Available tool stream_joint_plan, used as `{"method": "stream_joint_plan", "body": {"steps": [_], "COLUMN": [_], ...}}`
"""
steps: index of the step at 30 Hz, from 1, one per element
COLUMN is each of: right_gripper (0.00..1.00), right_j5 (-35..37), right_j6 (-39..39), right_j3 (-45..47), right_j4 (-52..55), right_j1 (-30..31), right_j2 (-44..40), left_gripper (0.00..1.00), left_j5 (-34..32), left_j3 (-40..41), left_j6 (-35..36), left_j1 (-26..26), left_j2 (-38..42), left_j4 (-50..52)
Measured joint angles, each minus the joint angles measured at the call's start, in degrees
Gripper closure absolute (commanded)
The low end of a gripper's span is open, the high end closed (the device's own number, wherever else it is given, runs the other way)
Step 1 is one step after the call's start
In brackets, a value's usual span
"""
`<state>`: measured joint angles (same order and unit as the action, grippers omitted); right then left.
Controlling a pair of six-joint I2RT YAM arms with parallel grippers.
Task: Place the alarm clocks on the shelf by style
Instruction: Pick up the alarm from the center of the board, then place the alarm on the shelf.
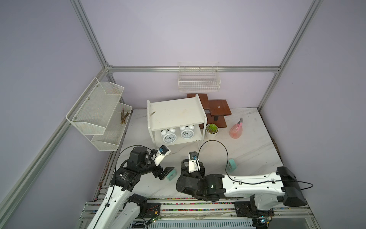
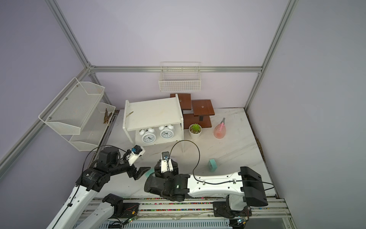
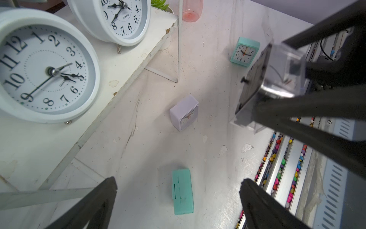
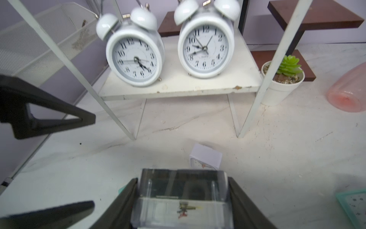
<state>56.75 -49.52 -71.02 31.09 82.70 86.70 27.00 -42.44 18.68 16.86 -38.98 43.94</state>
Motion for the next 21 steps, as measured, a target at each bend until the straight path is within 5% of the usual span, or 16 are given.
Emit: {"method": "stream_joint_plan", "body": {"steps": [10,21], "right_gripper": [0.48,0.48], "right_j5": [-6.03,-11.06], "right_j6": [16.41,27.67], "right_j3": [-22.23,-60.00], "right_j4": [3.34,13.42], "right_j1": [-6.34,-10.47], "right_j2": [-1.49,17.14], "left_gripper": [0.00,0.00], "left_j5": [2.86,5.03], "left_j3": [0.00,0.00], "left_j6": [1.73,2.16], "left_j1": [0.07,0.42], "left_j2": [0.00,0.24], "left_j4": [0.70,1.57]}}
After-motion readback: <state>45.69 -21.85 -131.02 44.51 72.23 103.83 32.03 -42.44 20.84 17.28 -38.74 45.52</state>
